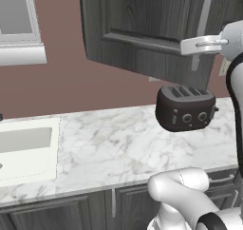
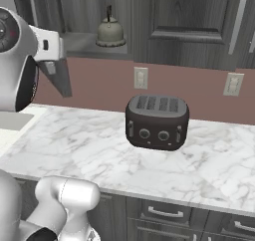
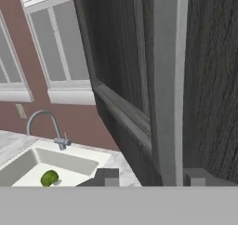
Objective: Open the cabinet, pick the kettle from the cabinet, and place it in the sink.
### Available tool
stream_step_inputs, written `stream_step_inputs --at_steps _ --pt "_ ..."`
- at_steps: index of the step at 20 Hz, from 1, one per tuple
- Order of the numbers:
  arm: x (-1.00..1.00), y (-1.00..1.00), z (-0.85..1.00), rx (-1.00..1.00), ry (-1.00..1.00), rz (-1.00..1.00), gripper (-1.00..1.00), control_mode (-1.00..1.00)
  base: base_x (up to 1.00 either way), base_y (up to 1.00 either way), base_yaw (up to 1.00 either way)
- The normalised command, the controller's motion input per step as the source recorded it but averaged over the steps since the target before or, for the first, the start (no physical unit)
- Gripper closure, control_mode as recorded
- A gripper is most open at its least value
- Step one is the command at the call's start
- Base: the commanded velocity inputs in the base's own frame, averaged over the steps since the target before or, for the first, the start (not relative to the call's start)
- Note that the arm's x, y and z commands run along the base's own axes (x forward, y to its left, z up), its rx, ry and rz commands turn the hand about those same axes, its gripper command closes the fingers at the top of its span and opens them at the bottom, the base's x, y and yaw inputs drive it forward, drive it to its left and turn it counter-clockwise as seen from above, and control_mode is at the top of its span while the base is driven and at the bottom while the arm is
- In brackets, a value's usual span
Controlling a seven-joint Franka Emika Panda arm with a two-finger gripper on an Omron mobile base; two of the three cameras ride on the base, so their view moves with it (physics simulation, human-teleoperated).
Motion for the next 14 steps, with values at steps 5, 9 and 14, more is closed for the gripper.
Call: stream_step_inputs --at_steps 5,9,14 --pt "-0.19 0.46 0.00 0.00 0.00 0.00 1.00 -1.00 0.00 0.00 0.00" --pt "-0.11 0.40 0.00 0.00 0.04 -0.03 1.00 -1.00 0.00 0.00 0.00" --pt "-0.09 0.19 0.00 0.00 0.11 -0.03 -1.00 -1.00 0.00 0.00 0.00"
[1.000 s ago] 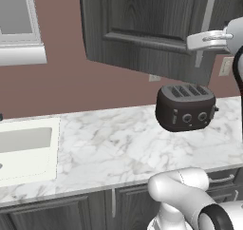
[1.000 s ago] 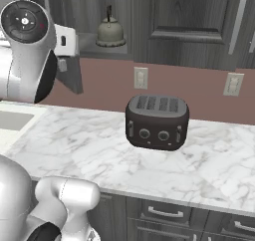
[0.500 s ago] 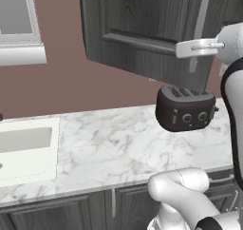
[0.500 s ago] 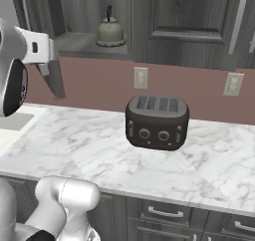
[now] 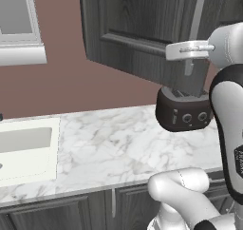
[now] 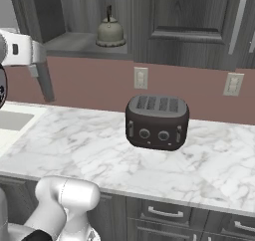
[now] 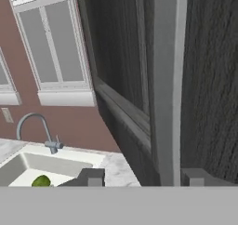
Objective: Open the cabinet, pick the kettle from the cabinet, and place it in the sink.
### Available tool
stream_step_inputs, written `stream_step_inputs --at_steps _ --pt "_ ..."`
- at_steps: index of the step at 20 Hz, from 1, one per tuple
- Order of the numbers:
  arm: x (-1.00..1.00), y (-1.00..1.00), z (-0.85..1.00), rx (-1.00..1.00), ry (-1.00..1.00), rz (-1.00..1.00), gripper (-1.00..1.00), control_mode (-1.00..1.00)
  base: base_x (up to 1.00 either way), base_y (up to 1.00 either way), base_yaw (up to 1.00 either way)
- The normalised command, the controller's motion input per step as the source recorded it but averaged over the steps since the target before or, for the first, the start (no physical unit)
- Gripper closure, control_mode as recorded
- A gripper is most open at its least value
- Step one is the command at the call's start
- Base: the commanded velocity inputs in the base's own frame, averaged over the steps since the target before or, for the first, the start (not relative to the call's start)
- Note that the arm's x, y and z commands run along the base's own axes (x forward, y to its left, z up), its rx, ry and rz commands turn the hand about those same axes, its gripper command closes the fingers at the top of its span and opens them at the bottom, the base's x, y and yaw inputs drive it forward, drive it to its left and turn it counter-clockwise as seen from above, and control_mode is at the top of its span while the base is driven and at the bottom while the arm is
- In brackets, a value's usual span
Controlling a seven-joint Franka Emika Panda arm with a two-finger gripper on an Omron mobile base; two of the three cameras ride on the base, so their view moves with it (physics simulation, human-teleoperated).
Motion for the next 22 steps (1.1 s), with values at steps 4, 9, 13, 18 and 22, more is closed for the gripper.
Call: stream_step_inputs --at_steps 4,9,13,18,22 --pt "-0.28 -0.10 -0.03 0.02 0.10 -0.02 -1.00 -1.00 0.00 0.00 0.00" --pt "-0.54 -0.25 -0.03 0.06 0.00 -0.04 -1.00 -1.00 0.00 0.00 0.00" --pt "-0.57 -0.23 -0.06 0.04 0.00 -0.08 -1.00 -1.00 0.00 0.00 0.00" --pt "-0.49 -0.32 -0.04 0.05 -0.02 -0.14 -1.00 -1.00 0.00 0.00 0.00" --pt "-0.39 -0.42 0.03 0.11 -0.02 -0.13 -1.00 -1.00 0.00 0.00 0.00"
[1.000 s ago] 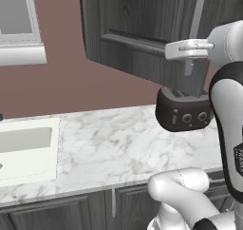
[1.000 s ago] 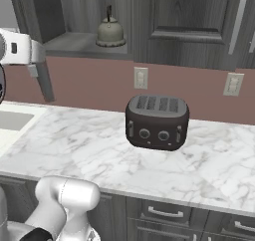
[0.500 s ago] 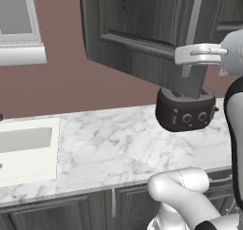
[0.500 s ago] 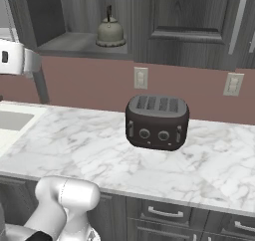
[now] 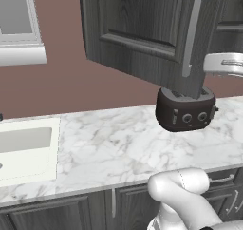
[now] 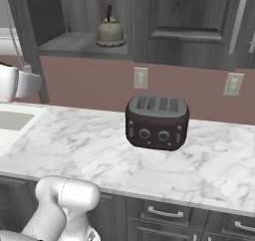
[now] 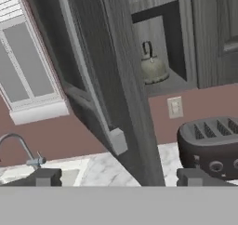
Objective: Open the cabinet, pick the kettle from the cabinet, and place it in the sink.
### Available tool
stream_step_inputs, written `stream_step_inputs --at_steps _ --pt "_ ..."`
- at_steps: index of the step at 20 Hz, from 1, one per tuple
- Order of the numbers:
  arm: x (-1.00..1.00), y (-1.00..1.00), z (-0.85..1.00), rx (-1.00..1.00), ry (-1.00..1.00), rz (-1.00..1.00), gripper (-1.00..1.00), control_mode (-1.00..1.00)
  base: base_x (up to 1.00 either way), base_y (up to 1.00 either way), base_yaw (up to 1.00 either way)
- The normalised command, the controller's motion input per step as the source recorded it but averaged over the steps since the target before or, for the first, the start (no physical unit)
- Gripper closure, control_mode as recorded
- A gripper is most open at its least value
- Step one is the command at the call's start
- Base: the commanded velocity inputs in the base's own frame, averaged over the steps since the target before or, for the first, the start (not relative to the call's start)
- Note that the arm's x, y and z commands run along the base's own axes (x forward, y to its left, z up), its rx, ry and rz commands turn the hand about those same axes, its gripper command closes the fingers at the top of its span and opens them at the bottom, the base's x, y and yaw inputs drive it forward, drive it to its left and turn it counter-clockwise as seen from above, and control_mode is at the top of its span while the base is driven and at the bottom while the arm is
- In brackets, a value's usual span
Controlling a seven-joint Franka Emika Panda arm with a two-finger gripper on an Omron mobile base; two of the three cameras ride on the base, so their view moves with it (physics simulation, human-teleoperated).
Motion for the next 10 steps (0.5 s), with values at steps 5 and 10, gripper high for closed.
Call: stream_step_inputs --at_steps 5,10 --pt "-0.24 -0.51 0.10 0.18 0.02 -0.08 -1.00 -1.00 0.00 0.00 0.00" --pt "-0.07 -0.45 0.05 0.24 0.03 0.00 -1.00 -1.00 0.00 0.00 0.00"
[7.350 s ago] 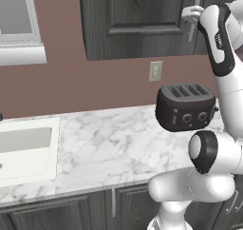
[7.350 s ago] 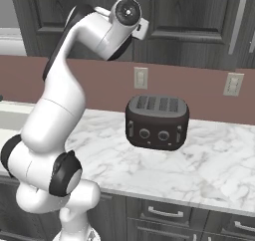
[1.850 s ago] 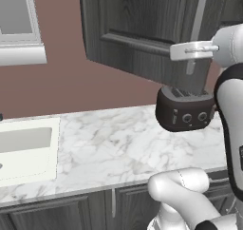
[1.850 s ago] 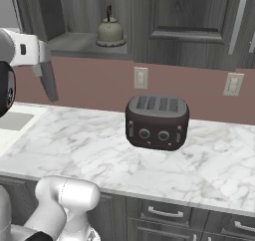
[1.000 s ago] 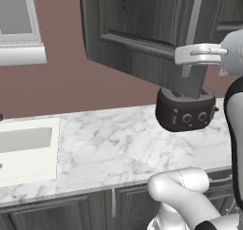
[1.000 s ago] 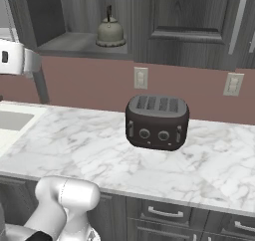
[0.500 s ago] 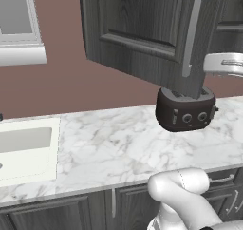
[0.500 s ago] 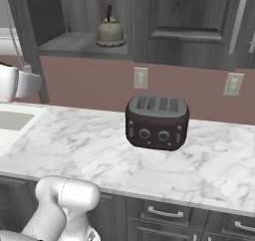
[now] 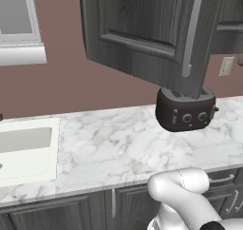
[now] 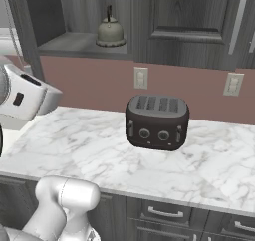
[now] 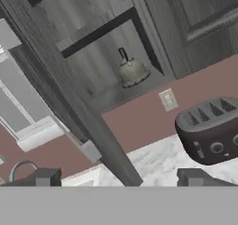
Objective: Open the cabinet, pick the kettle from the cabinet, and place it in the sink.
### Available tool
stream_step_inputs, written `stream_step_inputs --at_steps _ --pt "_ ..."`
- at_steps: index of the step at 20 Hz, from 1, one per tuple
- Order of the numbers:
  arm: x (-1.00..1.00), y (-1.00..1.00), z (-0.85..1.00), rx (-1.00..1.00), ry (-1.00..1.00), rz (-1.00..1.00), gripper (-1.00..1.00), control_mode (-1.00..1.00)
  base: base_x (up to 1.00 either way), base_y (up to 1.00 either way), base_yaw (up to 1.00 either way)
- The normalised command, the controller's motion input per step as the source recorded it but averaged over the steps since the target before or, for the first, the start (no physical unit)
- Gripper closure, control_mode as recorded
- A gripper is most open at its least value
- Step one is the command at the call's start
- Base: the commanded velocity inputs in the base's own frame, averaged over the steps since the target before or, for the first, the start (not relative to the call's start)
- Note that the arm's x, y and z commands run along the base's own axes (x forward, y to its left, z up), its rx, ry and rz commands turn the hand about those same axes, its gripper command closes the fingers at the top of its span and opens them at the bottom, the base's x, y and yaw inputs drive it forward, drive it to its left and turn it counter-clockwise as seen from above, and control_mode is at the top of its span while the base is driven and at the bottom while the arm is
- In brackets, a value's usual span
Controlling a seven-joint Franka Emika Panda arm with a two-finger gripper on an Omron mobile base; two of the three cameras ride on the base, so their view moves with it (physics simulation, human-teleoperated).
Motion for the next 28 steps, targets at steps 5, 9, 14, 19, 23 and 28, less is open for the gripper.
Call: stream_step_inputs --at_steps 5,9,14,19,23,28 --pt "0.08 -0.29 0.00 0.24 0.03 0.02 -1.00 -1.00 0.00 0.00 0.00" --pt "0.24 -0.18 0.00 0.26 0.02 0.05 -1.00 -1.00 0.00 0.00 0.00" --pt "0.34 0.03 -0.06 0.29 0.00 0.05 -1.00 -1.00 0.00 0.00 0.00" --pt "0.42 0.16 -0.18 0.27 0.00 0.01 -1.00 -1.00 0.00 0.00 0.00" --pt "0.51 0.21 -0.16 0.22 0.01 0.00 -1.00 -1.00 0.00 0.00 0.00" --pt "0.57 0.06 -0.08 0.22 0.09 0.06 -1.00 -1.00 0.00 0.00 0.00"
